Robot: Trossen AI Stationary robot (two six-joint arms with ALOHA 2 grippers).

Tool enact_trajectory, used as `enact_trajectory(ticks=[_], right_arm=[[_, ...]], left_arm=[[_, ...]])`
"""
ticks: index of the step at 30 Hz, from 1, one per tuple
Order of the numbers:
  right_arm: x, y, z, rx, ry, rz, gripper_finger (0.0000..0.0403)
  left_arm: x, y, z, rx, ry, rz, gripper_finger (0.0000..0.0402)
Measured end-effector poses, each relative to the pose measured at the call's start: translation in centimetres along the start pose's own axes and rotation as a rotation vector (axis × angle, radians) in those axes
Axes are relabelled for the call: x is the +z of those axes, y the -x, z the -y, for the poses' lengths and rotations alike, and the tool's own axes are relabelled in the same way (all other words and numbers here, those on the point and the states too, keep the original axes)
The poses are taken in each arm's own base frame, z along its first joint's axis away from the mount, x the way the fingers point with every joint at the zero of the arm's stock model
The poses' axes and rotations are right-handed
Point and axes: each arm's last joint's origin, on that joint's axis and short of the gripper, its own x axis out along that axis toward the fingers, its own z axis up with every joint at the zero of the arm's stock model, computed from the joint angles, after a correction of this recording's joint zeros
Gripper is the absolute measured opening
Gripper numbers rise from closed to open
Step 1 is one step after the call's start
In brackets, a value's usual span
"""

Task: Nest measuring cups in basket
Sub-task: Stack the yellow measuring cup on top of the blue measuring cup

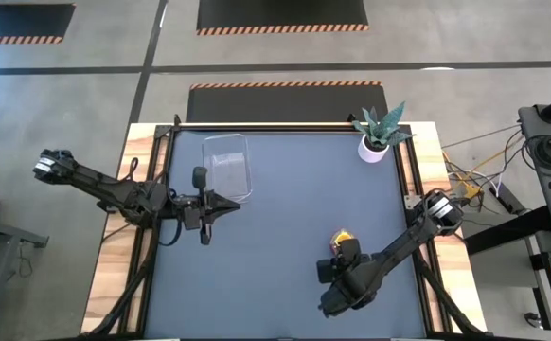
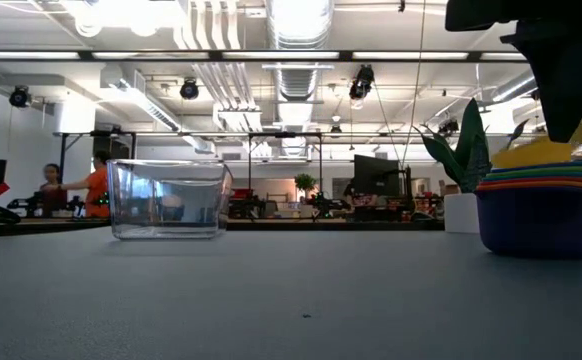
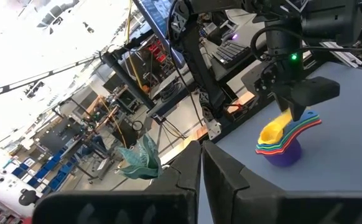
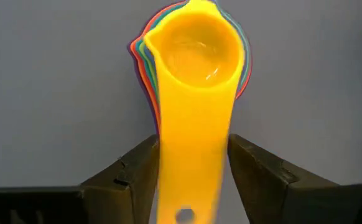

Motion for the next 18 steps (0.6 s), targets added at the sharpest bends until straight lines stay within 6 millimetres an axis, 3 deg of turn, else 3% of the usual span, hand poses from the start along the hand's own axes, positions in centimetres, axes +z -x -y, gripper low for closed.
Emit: enact_trajectory(ticks=[7, 18], right_arm=[[-0.04, -0.01, -0.05, 0.005, -0.002, -0.005, 0.0198], [0.82, 0.69, 0.19, 0.016, 0.016, -0.023, 0.019]], left_arm=[[0.0, 0.0, 0.0, 0.0, 0.0, 0.0, 0.0], [-0.01, 0.0, 0.0, -0.001, 0.0, 0.0, 0.0]])
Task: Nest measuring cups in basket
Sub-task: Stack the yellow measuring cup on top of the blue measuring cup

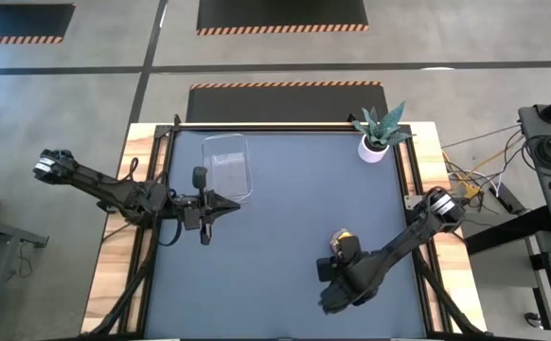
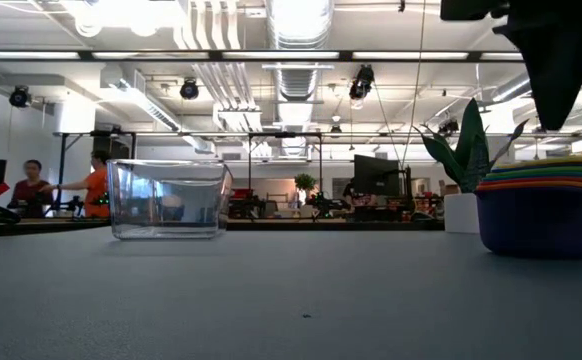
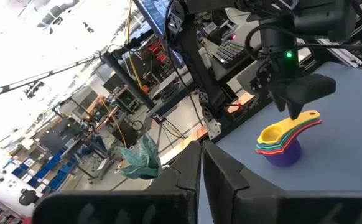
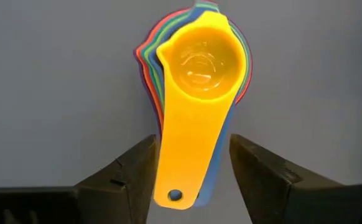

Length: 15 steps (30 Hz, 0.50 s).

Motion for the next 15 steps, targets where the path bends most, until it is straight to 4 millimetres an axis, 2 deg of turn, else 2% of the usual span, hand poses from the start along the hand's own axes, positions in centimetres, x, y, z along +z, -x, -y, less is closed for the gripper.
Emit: enact_trajectory(ticks=[3, 7, 12, 15], right_arm=[[0.5, 0.9, 0.1, 0.07, 0.007, 0.002, 0.0167], [0.5, 1.3, -0.9, 0.204, 0.03, -0.002, 0.0109], [-0.1, 0.2, -2.8, 0.261, 0.073, -0.036, 0.0025], [-0.4, -0.6, -3.0, 0.204, 0.1, -0.094, 0.0013]], left_arm=[[0.0, 0.0, 0.0, 0.0, 0.0, 0.0, 0.0], [0.0, 0.0, 0.0, 0.0, 0.0, 0.0, 0.0], [0.0, 0.0, 0.0, 0.0, 0.0, 0.0, 0.0], [0.0, 0.0, 0.0, -0.001, -0.001, -0.001, 0.0]])
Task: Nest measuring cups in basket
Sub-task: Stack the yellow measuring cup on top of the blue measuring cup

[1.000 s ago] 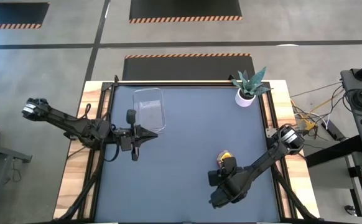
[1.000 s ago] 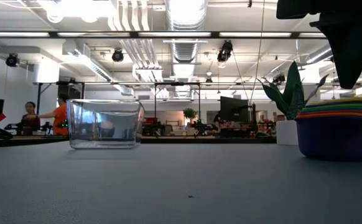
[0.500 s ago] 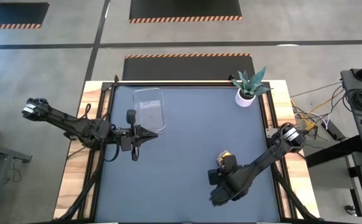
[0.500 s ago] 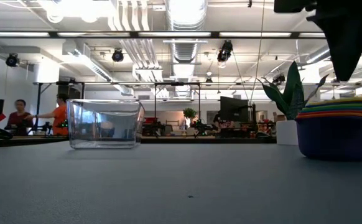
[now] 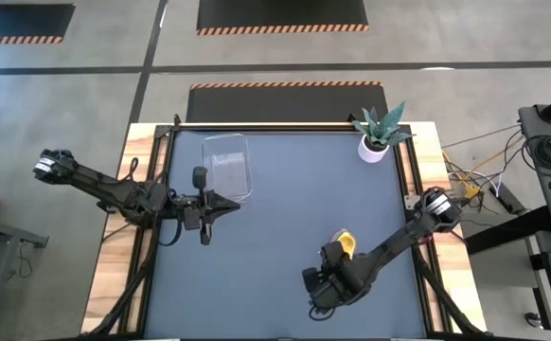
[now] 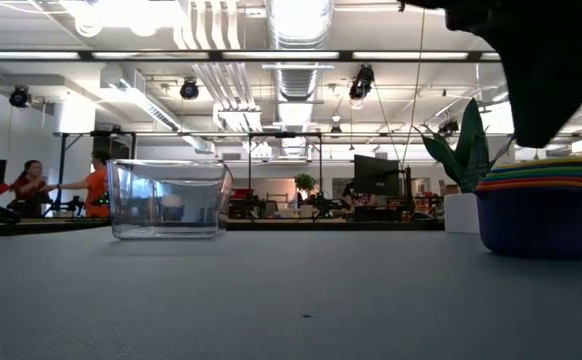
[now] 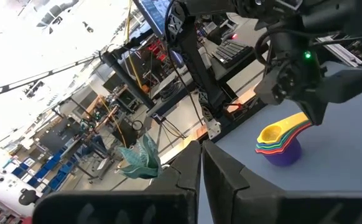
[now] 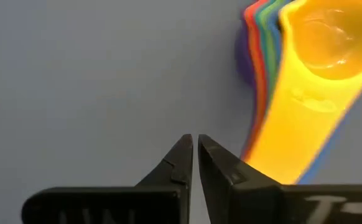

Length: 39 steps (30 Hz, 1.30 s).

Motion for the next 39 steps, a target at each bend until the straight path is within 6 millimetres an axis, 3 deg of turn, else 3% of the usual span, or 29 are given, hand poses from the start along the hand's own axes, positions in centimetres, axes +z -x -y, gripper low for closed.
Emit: enact_trajectory(ticks=[22, 39], right_arm=[[-0.4, -1.4, 1.0, -0.117, -0.002, -0.077, 0.0012], [-0.6, -1.3, 1.3, -0.15, 0.016, -0.115, 0.0012]], left_arm=[[0.0, 0.1, -0.1, 0.0, 0.001, 0.0, 0.0], [0.0, 0.1, -0.1, 0.0, 0.001, 0.0, 0.0]])
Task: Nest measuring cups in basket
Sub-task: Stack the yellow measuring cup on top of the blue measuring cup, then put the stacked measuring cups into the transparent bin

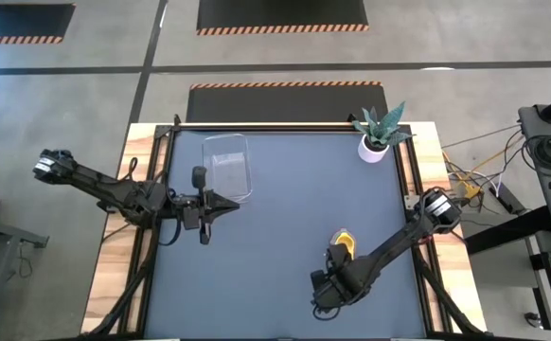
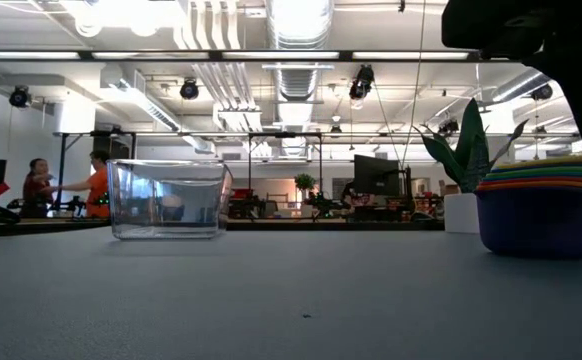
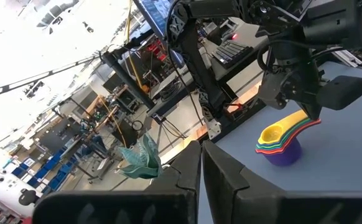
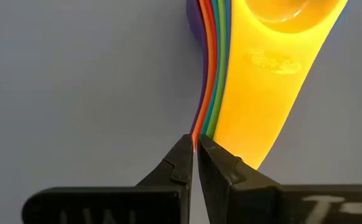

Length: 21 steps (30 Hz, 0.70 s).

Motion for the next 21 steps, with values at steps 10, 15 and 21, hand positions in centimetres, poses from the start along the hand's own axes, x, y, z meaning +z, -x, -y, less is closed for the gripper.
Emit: enact_trajectory(ticks=[10, 15, 21], right_arm=[[0.2, 2.4, 0.0, 0.069, 0.033, -0.024, 0.0012], [0.8, 4.4, 0.9, 0.118, 0.117, -0.014, 0.0012], [1.9, 6.4, 1.8, 0.227, 0.281, 0.202, 0.0012]], left_arm=[[0.0, 0.0, 0.0, 0.0, 0.0, 0.0, 0.0], [0.0, 0.0, 0.0, 0.0, 0.0, 0.0, 0.0], [0.0, 0.0, 0.0, 0.0, 0.0, 0.001, 0.0]])
